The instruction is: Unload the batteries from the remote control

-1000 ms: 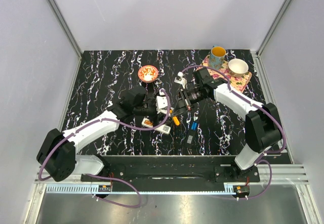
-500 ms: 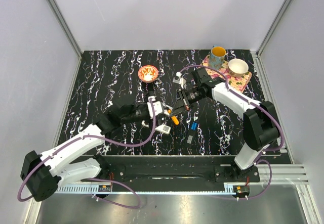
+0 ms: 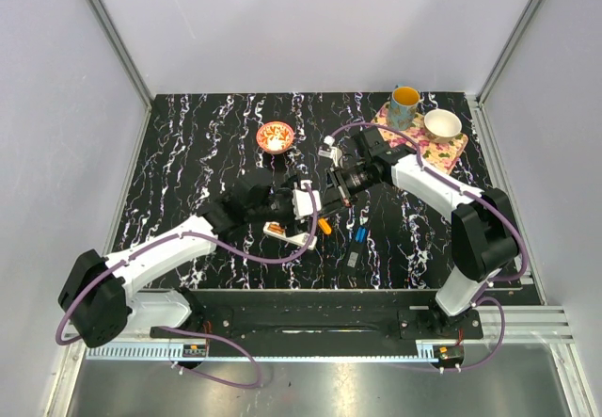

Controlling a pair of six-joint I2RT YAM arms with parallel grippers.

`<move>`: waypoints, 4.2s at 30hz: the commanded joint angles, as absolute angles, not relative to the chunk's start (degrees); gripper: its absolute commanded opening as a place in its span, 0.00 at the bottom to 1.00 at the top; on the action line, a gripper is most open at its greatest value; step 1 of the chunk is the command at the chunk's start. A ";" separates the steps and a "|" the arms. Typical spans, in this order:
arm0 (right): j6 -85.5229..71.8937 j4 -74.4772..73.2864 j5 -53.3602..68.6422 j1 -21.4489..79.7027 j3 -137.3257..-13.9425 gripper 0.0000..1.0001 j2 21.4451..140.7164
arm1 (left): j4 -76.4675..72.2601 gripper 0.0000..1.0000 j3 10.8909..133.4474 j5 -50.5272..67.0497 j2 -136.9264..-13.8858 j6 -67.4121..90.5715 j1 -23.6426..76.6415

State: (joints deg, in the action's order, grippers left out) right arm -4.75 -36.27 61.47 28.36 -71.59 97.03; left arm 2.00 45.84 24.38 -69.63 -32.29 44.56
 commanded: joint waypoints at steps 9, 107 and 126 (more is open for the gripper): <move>-5.18 -36.04 62.23 28.92 -76.11 0.00 93.95 | 2.02 0.42 46.67 24.79 -69.35 -31.55 44.74; -40.07 37.17 33.75 33.66 -48.78 0.00 67.59 | -37.97 0.66 42.89 46.32 -62.66 29.01 30.23; -36.83 38.58 36.21 33.66 -45.62 0.70 63.81 | -35.69 0.00 47.81 47.02 -66.63 27.95 29.80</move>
